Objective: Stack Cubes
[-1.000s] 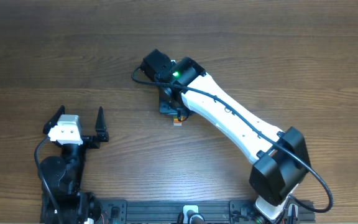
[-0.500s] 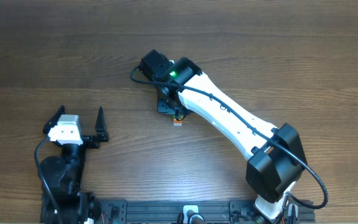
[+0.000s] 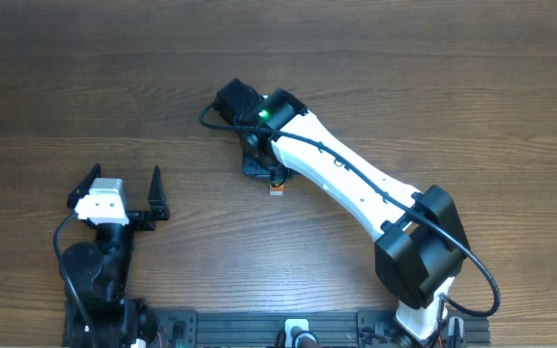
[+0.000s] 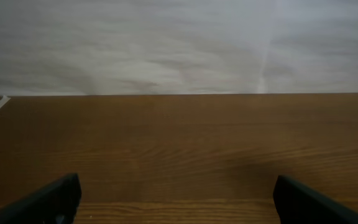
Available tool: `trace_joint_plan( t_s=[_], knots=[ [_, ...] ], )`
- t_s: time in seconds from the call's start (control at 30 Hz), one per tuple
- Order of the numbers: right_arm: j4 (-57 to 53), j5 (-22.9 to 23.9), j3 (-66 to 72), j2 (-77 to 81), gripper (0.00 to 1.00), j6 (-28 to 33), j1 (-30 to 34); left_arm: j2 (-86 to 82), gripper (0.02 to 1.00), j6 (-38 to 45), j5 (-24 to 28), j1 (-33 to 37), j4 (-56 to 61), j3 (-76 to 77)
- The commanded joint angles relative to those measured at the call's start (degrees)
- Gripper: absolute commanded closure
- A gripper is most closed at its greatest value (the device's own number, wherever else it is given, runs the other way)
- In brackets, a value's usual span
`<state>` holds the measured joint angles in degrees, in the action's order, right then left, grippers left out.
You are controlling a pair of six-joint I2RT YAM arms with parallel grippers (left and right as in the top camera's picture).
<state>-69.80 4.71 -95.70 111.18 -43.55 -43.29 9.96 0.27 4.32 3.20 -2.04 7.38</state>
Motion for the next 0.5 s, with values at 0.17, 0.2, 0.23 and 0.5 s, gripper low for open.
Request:
trace_joint_plan(
  t_s=[0.17, 0.2, 0.23, 0.5],
  knots=[
    [0.2, 0.28, -1.14, 1.38, 0.822, -0.76, -0.44, -0.28, 0.02, 0.98, 0.39, 0.35, 0.26, -0.31],
    [0.2, 0.26, -1.14, 1.46, 0.709, -0.76, -0.44, -0.28, 0.02, 0.98, 0.39, 0.35, 0.26, -0.31],
    [0.2, 0.26, -1.14, 1.46, 0.671, -0.76, -0.44, -0.28, 0.02, 0.98, 0.39, 0.35, 0.26, -0.31],
    [0.2, 0.28, -1.14, 1.46, 0.314, -0.76, -0.42, -0.28, 0.02, 0.98, 0.39, 0.35, 0.26, -0.31]
  ],
)
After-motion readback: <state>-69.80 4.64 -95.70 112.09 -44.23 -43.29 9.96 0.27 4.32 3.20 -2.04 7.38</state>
